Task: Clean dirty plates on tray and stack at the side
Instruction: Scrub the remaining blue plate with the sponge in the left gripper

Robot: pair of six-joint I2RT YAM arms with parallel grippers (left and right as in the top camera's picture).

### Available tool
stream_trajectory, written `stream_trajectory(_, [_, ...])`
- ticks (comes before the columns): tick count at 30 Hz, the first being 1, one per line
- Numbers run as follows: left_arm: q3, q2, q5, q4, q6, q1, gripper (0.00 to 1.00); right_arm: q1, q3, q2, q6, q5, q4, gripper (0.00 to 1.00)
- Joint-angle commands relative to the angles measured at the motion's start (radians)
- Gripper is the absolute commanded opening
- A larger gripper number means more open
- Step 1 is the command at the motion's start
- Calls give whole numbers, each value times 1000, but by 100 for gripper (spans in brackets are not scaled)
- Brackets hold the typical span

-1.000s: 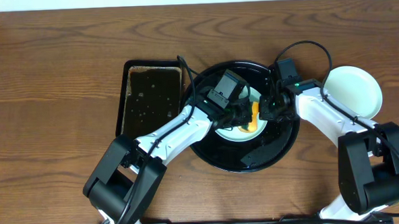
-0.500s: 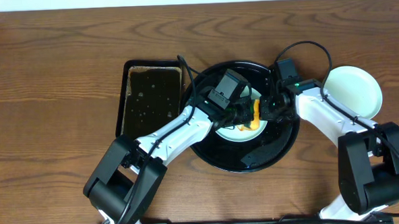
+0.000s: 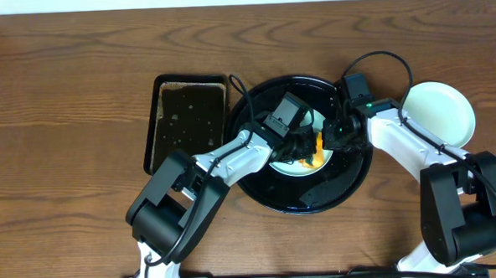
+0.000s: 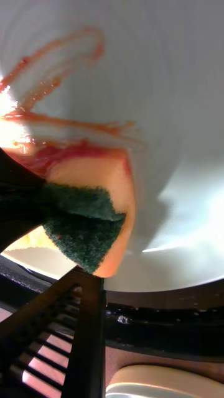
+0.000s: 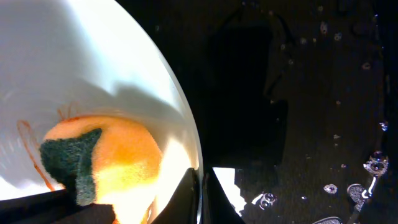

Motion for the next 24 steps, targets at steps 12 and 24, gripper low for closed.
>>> stream_trajectory(12, [-2, 54, -199, -135, 121, 121, 7, -9, -5, -12, -19, 40, -21, 1])
stream_trajectory(24, [-2, 14, -194, -218, 182, 192, 7, -9, -5, -12, -19, 42, -27, 1])
